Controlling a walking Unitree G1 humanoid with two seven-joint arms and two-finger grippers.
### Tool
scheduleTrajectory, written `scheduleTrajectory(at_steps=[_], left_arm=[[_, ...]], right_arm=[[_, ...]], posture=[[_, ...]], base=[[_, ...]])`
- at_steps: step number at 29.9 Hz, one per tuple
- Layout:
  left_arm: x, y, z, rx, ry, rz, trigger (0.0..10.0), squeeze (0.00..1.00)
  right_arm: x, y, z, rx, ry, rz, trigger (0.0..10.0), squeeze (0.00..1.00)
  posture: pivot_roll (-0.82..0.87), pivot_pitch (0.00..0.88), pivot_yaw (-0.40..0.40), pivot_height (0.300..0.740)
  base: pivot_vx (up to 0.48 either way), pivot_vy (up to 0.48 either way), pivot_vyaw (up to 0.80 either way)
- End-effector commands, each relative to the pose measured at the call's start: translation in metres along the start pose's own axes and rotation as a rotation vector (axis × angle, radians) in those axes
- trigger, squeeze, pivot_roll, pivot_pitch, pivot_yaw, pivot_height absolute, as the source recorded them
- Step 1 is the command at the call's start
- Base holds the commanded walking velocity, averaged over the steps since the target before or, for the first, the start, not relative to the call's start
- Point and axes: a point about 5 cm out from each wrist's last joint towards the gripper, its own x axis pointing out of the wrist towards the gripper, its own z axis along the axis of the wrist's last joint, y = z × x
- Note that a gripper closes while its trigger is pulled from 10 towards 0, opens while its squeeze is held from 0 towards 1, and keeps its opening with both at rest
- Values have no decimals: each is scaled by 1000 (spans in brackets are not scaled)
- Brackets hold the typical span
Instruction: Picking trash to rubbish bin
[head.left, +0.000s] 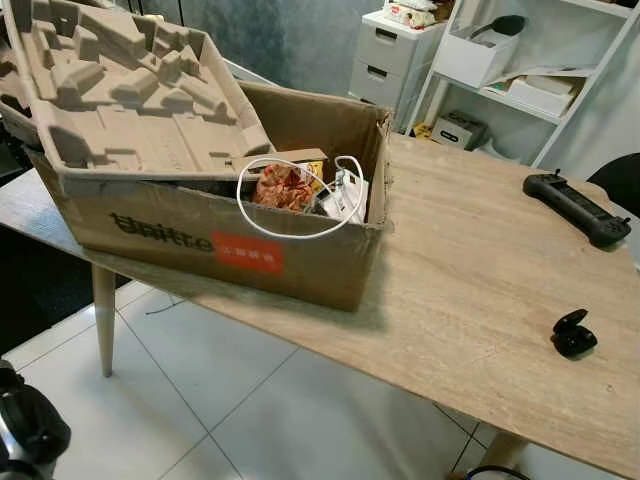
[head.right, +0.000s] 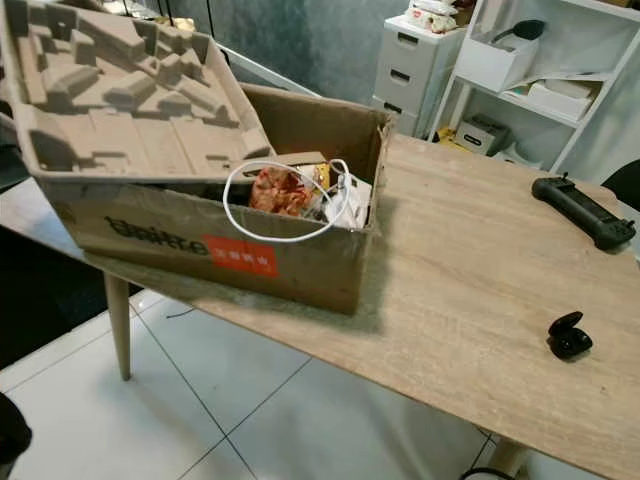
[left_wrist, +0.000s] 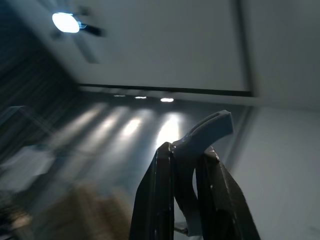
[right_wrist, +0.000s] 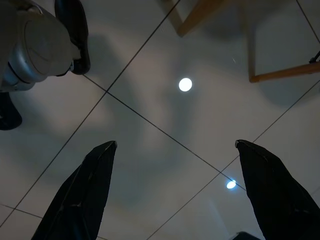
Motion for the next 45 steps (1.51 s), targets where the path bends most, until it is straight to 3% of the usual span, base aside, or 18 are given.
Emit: scheduleTrajectory(at_steps=[1,3,4,7,9,13,18,20,25,29,36,42,43,45], left_arm=[[3,-22,-8,-85,22,-132,10000,0],[6,-47,-15,-184,63,-283,10000,0],[6,-47,-15,-184,63,-283,10000,0],[4,-74,-26,-276,127,-436,10000,0],[3,-79,-28,-287,141,-463,10000,0],[-3,-114,-40,-459,192,-628,10000,0],[-7,-131,-54,-481,264,-656,10000,0],[-14,-137,-82,-417,382,-604,10000,0],[-20,-143,-102,-403,451,-564,10000,0],[-25,-156,-133,-340,551,-499,10000,0],[-22,-167,-151,-219,620,-445,10000,0],[-21,-168,-164,-22,674,-368,10000,0],[-21,-168,-164,-22,674,-368,10000,0],[-23,-164,-172,169,715,-339,10000,0]], right_arm=[[0,-1,-6,-3,18,0,10000,0],[0,-1,-6,-7,17,2,10000,0],[0,-1,-6,-7,17,2,10000,0],[0,0,-5,-11,14,4,10000,0],[0,0,-4,-12,14,4,10000,0],[0,1,-3,-16,11,7,10000,0],[0,2,-3,-18,11,9,10000,0],[0,3,-3,-21,16,16,10000,0],[0,4,-4,-16,18,18,10000,0],[0,4,-6,-11,23,19,10000,0],[0,3,-9,-4,28,15,10000,0],[0,1,-11,9,27,7,10000,0],[0,1,-11,9,27,7,10000,0],[0,1,-12,3,29,8,10000,0]], posture=[[51,91,-40,740],[52,87,-41,740],[52,87,-41,740],[52,87,-41,740],[52,87,-41,740],[49,80,-41,740],[49,81,-39,740],[44,84,-35,740],[36,87,-29,740],[28,90,-27,740],[19,92,-25,740],[18,94,-24,740],[18,94,-24,740],[21,94,-27,740]], base=[[0,0,0],[0,0,0],[0,0,0],[0,0,0],[0,0,0],[0,0,0],[0,0,0],[0,0,-744],[0,0,-780],[0,0,-781],[0,0,-777],[0,0,-119],[0,0,0],[0,0,0]])
